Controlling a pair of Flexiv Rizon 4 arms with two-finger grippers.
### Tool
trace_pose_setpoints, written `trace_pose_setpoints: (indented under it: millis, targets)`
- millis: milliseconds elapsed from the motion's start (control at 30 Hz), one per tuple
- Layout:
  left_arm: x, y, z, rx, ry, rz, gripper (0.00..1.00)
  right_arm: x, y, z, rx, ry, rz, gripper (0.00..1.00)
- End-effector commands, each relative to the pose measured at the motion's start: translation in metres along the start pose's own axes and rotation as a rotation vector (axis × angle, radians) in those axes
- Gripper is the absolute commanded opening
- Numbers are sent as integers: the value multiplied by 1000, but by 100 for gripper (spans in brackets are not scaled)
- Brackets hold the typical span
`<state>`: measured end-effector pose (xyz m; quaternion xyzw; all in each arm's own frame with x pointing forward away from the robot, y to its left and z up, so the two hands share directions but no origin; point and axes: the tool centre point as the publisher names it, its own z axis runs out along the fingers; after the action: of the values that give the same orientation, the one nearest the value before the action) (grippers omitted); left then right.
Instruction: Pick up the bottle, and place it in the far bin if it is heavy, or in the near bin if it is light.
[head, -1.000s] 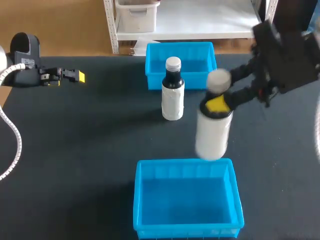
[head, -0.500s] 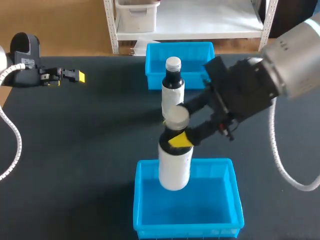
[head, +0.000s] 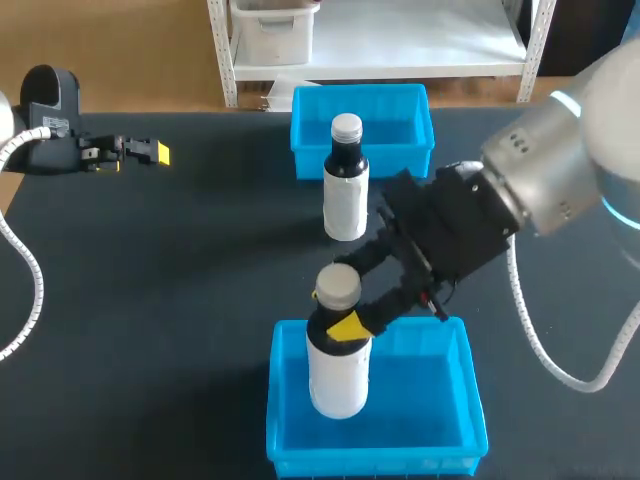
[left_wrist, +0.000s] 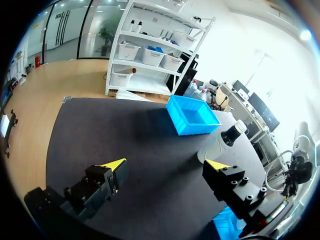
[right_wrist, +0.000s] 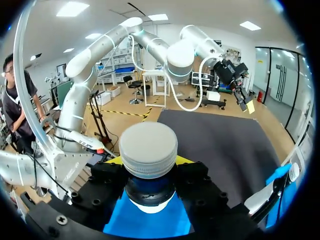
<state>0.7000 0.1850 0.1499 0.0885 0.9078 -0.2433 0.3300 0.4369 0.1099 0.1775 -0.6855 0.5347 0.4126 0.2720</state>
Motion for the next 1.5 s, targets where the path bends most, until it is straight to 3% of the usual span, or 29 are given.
trace_pose_setpoints:
  millis: [33, 300, 433, 467, 533, 867, 1033, 1200, 1500]
  targets:
    - [0, 0, 0, 0, 0, 0, 100, 9, -5, 12, -6, 0, -16, 37]
    - [0, 0, 0, 0, 0, 0, 100, 24, -10, 24, -32, 7, -15, 36]
    - [0, 0, 0, 0, 0, 0, 100, 30, -10, 28, -47, 7, 0, 41]
    - [0, 0, 0, 0, 0, 0, 100, 31, -11, 29, -49, 9, 5, 45]
    - [0, 0, 0, 0, 0, 0, 100, 32, -11, 30, -52, 11, 13, 100]
    - [0, 0, 0, 0, 0, 0, 100, 45, -19, 15, -29, 47, 61, 100]
    - [0, 0, 0, 0, 0, 0, 100, 66, -32, -21, 5, 116, 110, 100]
    - [0, 0, 0, 0, 0, 0, 100, 95, -51, -69, 92, 187, 183, 100]
    - [0, 0, 0, 0, 0, 0, 100, 129, -111, -131, 278, 184, 288, 100]
